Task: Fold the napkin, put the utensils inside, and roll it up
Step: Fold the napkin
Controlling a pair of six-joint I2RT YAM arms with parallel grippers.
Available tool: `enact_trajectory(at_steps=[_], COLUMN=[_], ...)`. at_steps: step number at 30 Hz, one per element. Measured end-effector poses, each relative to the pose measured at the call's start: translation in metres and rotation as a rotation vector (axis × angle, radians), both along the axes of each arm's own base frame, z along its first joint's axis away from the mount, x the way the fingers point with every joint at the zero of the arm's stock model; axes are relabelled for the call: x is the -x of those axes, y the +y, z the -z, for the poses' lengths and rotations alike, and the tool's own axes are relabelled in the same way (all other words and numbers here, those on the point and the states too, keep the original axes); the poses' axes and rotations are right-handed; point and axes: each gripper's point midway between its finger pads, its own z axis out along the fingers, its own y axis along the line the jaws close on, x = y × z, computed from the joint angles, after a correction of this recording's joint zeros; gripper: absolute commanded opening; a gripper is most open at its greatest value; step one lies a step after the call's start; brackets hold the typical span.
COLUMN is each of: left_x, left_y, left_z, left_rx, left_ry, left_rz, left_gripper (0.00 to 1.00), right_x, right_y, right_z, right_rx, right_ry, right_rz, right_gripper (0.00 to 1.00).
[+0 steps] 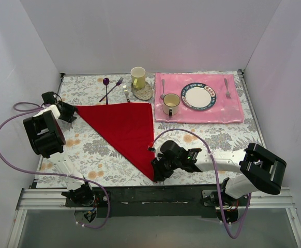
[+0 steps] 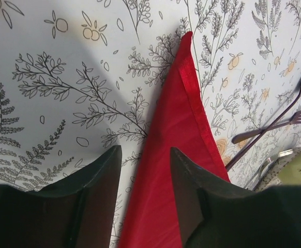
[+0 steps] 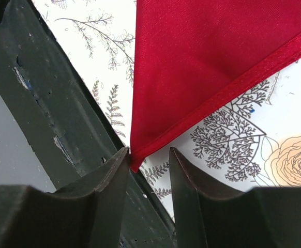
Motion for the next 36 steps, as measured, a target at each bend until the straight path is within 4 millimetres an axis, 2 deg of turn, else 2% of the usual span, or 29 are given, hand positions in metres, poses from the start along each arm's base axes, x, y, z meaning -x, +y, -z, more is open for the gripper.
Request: enact_trajectory(at_steps=[6,11,14,16,25,31,36], left_x=[-0.004,-0.011,-0.015,-0.018,-0.018,-0.002,0.014], left_y=[0.0,0.0,0.0,-0.001,0.002,0.006,0.011], left_z=[0.003,0.006,0.007,0.009,0.009,0.009,0.009], left_rx=[0.004,0.007,0.004,0.0,-0.047,-0.092,-0.133], left_ry=[-0.014,-0.029,-0.033,-0.033,-0.017,0.03,0.072], left_rz=[0.009,0.017,0.024,0.029,0.02,-0.001,-0.021], left_gripper=[0.3,0.15,0.04,0.0,0.0,0.0,0.0], right_x=[0.0,0.001,0.002,0.004,0.017,0.035,0.042], right_y=[0.0,0.0,0.001,0.002,0.006,0.006,0.007], right_z=[0.0,0.0,-0.001,-0.002,-0.001,0.004,0.002], right_rx=[-0.001,-0.002,-0.007,-0.014,-0.036,-0.032,-0.043], right_ry=[0.005,0.006,0.011,0.018,0.045,0.069,0.077], right_rz=[0.004,0.002,-0.005,-0.014,-0.094,-0.177,-0.214], right_gripper=[0.36,0.33,0.28,0.24,0.07,0.06,0.05])
